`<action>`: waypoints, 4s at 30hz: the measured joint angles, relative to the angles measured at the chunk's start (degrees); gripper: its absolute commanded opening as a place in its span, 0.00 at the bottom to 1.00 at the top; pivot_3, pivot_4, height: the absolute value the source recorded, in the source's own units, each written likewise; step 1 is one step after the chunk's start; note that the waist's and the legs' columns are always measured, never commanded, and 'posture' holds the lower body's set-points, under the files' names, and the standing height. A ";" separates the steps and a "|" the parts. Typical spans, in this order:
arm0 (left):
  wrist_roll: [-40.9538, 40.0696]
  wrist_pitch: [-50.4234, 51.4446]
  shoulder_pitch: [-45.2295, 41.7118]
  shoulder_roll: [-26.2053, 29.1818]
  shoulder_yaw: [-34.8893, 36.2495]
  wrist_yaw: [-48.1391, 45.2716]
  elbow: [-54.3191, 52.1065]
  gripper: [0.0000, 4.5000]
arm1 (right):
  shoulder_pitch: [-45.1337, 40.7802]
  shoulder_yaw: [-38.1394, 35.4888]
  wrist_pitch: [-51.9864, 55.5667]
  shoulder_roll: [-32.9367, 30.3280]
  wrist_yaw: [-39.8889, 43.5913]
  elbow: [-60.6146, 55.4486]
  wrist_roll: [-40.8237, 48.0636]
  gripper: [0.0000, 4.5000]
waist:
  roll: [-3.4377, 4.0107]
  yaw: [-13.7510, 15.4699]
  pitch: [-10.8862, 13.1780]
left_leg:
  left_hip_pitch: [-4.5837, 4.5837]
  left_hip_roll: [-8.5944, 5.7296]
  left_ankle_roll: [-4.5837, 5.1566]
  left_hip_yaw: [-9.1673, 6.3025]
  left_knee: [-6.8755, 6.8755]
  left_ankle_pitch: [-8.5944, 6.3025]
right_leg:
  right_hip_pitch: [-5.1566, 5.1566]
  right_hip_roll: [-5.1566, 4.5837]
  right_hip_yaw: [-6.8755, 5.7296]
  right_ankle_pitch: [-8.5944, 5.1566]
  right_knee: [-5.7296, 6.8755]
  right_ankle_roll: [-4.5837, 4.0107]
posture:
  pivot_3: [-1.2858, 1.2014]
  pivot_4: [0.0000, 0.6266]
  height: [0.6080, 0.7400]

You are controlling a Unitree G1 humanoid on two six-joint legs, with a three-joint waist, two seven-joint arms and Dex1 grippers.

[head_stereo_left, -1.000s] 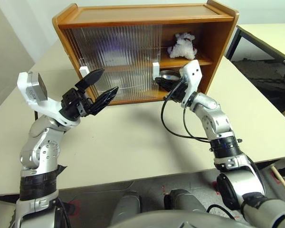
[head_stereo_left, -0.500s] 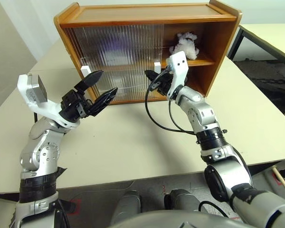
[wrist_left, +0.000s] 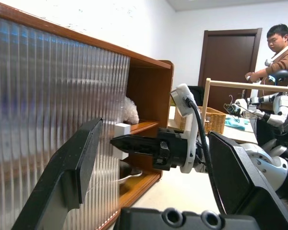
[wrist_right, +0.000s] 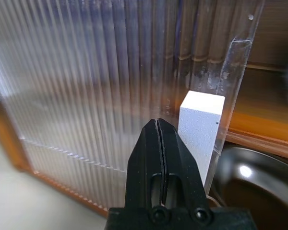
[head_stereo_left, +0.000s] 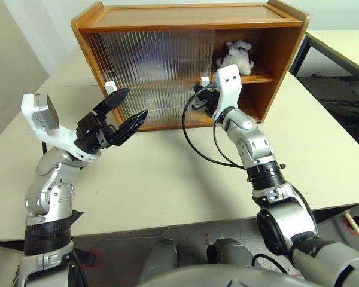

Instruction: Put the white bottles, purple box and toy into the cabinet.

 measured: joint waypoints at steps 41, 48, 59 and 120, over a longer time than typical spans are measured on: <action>0.18 0.01 -3.26 -0.05 -0.69 -2.21 3.29 1.00 | 3.78 -7.76 1.18 -2.58 -28.25 -4.21 -7.76 0.01 | 0.00 -1.53 0.00 | -0.01 0.01 0.02 -0.01 -0.16 -0.01 | -0.04 0.00 0.02 0.20 0.00 0.63 | 0.50 0.00 1.00; 0.20 0.01 -3.26 -0.18 -0.71 -2.21 3.29 1.00 | 3.73 -7.81 1.17 -2.27 -34.04 -2.86 -10.40 0.01 | 0.00 -1.47 0.00 | -0.01 0.01 0.02 -0.03 -0.16 -0.01 | -0.05 0.00 0.01 0.20 0.00 0.63 | 0.50 0.00 1.00; 0.21 0.01 -3.27 -0.27 -0.78 -2.22 3.30 1.00 | 6.52 -5.65 -4.81 -4.88 -23.89 -5.04 -8.88 0.04 | -0.01 -1.55 -0.01 | -0.07 0.01 0.01 -0.01 -0.22 -0.01 | -0.10 0.00 0.01 0.19 -0.01 0.64 | 0.50 0.00 1.00; 24.21 -31.93 18.08 -14.41 8.98 32.32 23.36 1.00 | 33.32 -16.46 -23.07 -17.35 10.82 -1.95 10.01 1.00 | -0.16 -1.97 0.01 | 0.33 -0.10 -0.20 0.02 -0.17 -0.15 | 0.43 0.00 0.17 -0.68 -0.08 0.89 | 0.50 0.02 1.00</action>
